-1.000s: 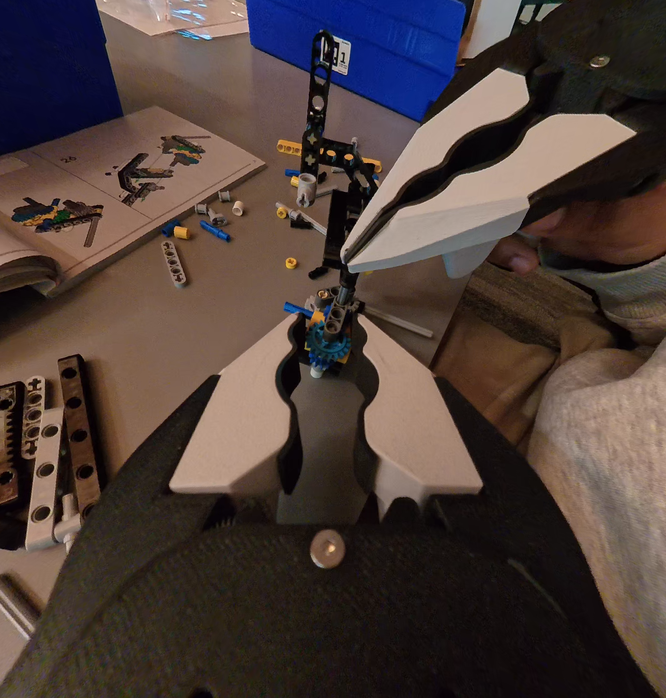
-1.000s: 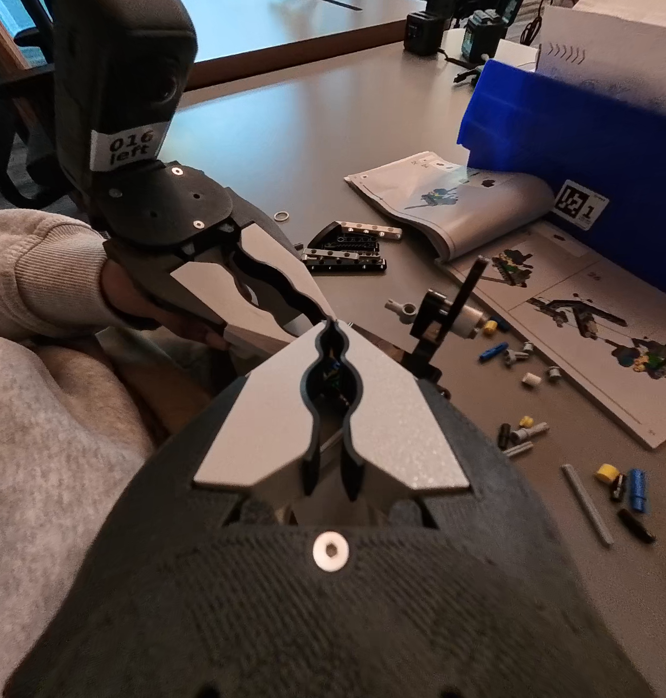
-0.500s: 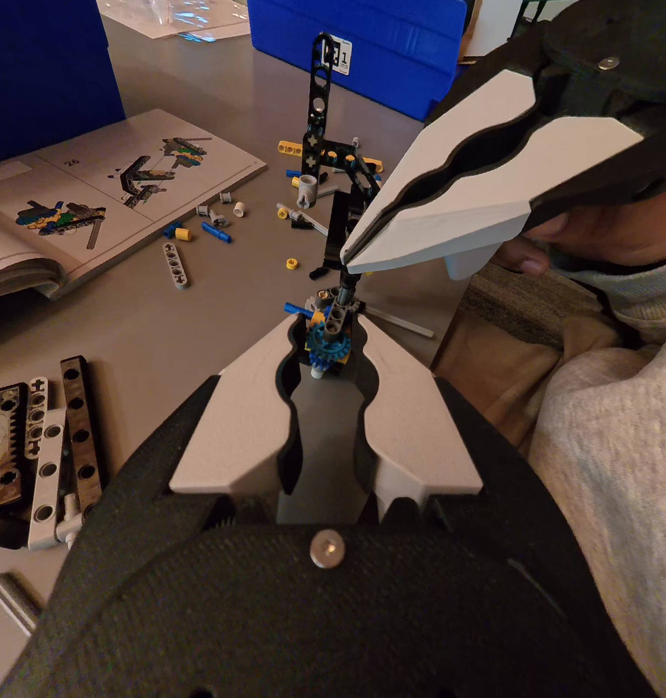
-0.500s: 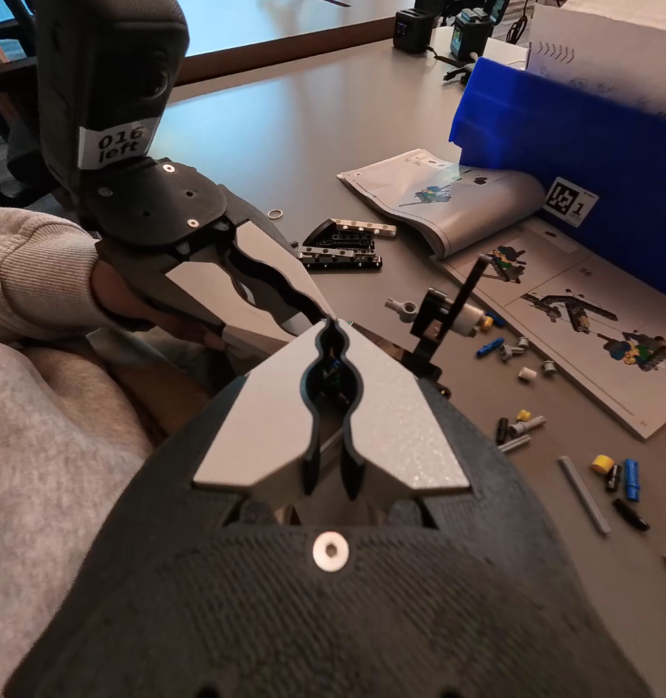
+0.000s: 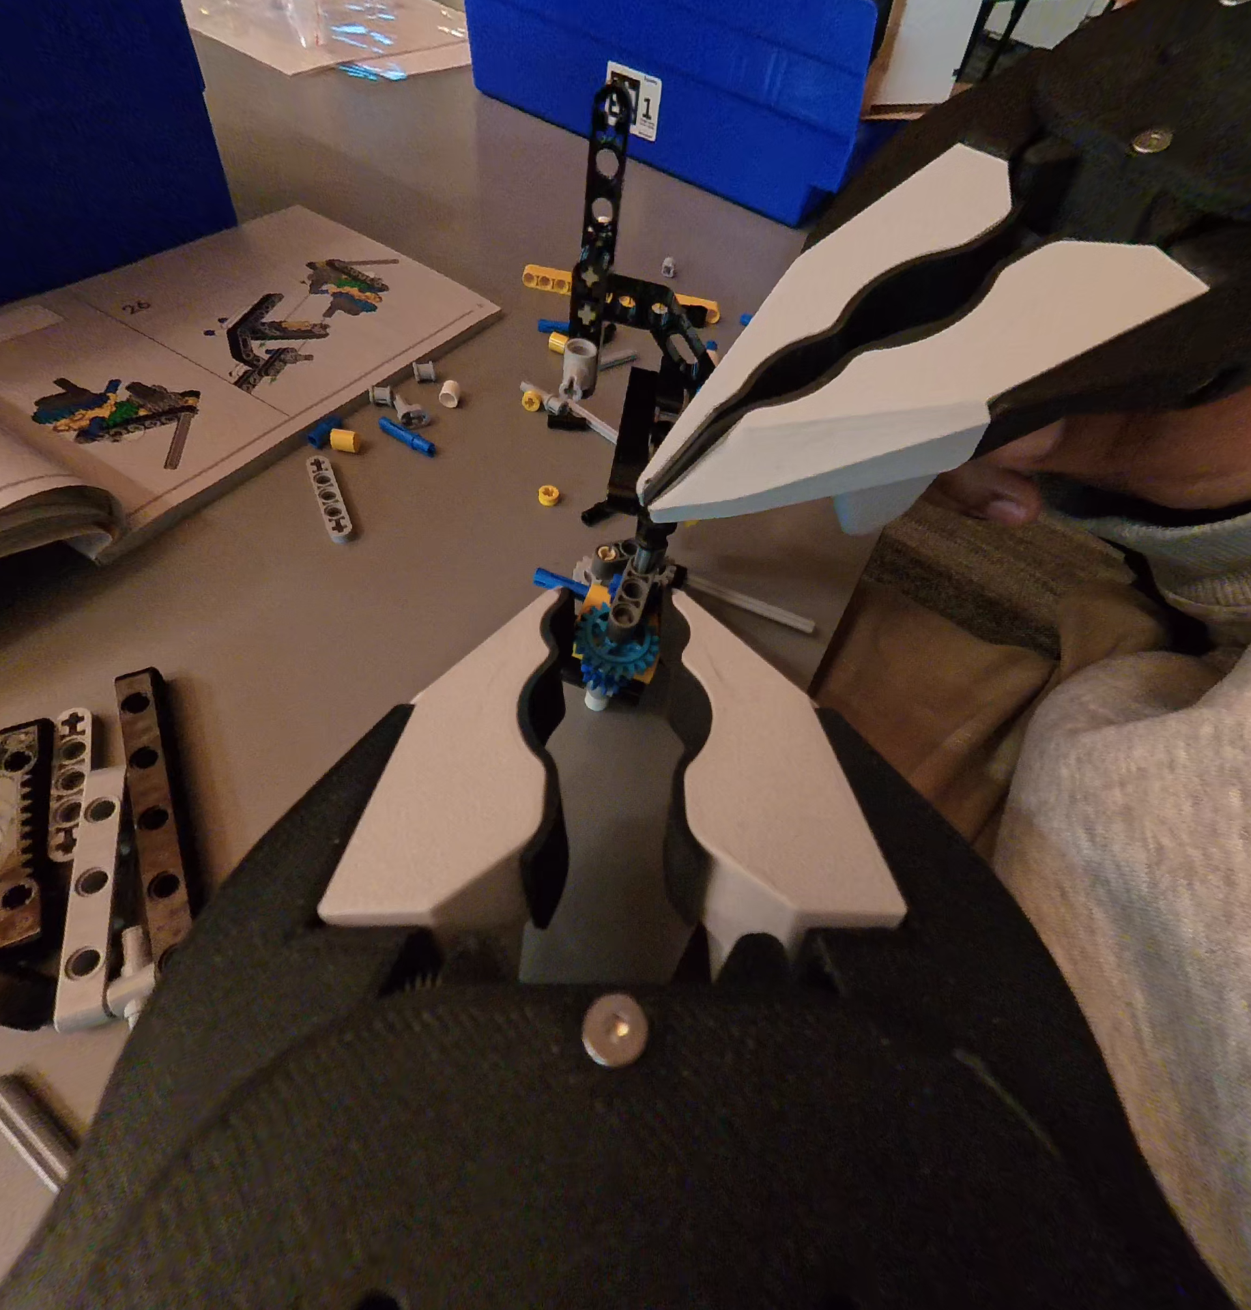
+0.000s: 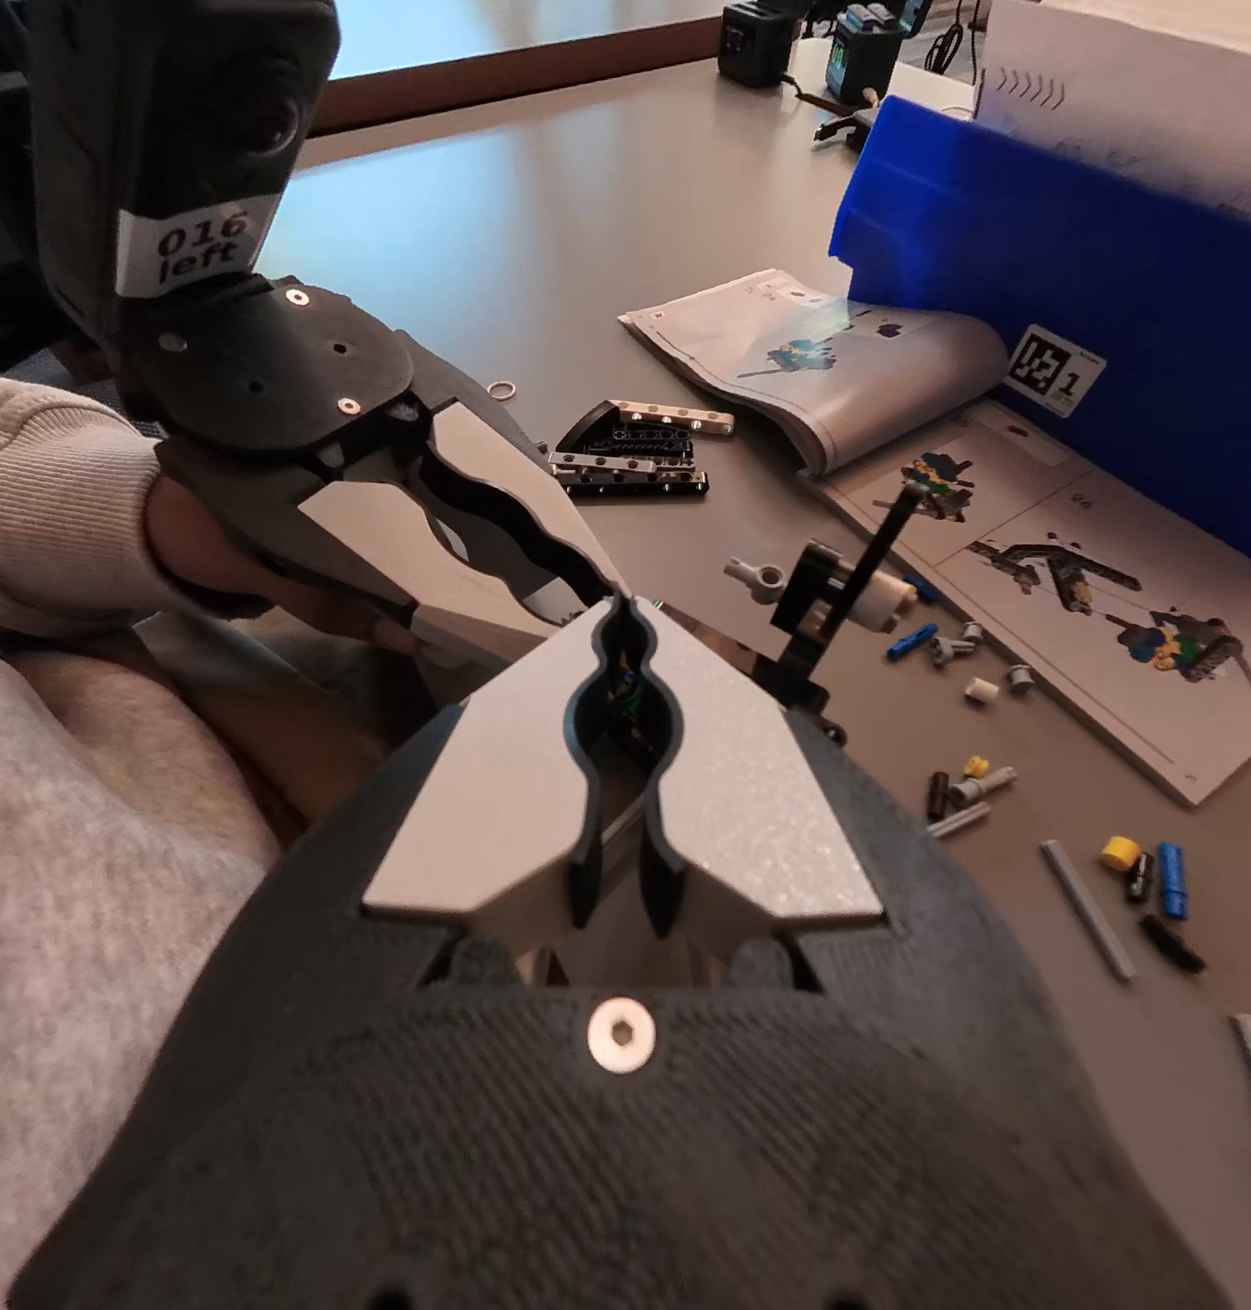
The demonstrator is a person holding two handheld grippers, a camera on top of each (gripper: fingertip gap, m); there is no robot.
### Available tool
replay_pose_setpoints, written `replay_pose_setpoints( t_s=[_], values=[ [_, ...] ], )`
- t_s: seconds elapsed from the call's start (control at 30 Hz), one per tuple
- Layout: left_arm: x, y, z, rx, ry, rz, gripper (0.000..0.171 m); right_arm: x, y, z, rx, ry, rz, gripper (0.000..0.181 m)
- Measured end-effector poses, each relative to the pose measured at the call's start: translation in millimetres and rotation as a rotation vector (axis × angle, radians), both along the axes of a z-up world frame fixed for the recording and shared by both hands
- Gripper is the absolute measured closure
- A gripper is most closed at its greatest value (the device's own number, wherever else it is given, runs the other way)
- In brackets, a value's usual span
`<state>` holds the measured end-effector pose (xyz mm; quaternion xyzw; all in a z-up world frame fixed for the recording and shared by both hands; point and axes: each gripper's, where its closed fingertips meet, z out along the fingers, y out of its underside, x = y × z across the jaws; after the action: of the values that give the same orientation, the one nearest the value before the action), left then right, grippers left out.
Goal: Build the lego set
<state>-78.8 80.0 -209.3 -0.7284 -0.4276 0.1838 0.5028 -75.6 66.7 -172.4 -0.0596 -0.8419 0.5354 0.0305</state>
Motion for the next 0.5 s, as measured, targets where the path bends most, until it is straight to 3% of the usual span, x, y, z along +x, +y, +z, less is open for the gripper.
replay_pose_setpoints(
  t_s=[0.5],
  values=[
    [0.2,0.1,0.0,-0.001,0.001,-0.001,0.148,0.5,0.2,-1.0,0.025,-0.003,-0.039,0.18]
  ],
)
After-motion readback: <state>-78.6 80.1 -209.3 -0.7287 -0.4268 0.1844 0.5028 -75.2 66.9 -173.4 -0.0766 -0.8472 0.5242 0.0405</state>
